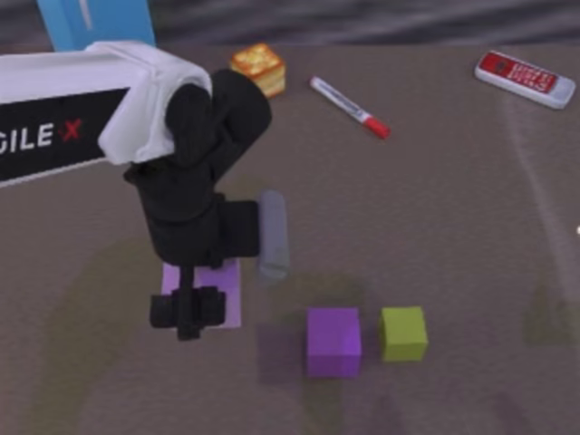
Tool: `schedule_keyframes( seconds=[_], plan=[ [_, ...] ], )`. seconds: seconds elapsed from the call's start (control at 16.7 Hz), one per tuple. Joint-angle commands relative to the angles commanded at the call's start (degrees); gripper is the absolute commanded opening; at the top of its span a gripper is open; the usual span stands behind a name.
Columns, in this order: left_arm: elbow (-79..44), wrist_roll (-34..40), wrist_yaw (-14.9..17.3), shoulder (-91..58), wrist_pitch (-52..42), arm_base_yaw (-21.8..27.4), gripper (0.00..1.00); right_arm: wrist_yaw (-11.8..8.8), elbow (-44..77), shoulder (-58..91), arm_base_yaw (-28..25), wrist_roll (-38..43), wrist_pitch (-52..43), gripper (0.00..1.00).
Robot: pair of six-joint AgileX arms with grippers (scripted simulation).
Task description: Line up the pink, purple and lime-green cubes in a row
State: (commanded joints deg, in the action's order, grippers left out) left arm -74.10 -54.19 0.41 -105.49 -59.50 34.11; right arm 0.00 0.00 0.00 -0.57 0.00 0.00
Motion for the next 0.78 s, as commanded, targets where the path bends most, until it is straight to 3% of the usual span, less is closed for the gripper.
schedule_keyframes(
  seconds=[0.48,0.78],
  plan=[
    [2.5,-0.2,-0.1,1.2,1.6,1.2,0.0,0.0,0.0,0.0,0.0,0.0,0.0,1.0],
    [7.9,0.2,-0.1,-3.1,12.1,1.6,0.0,0.0,0.0,0.0,0.0,0.0,0.0,1.0]
  ],
)
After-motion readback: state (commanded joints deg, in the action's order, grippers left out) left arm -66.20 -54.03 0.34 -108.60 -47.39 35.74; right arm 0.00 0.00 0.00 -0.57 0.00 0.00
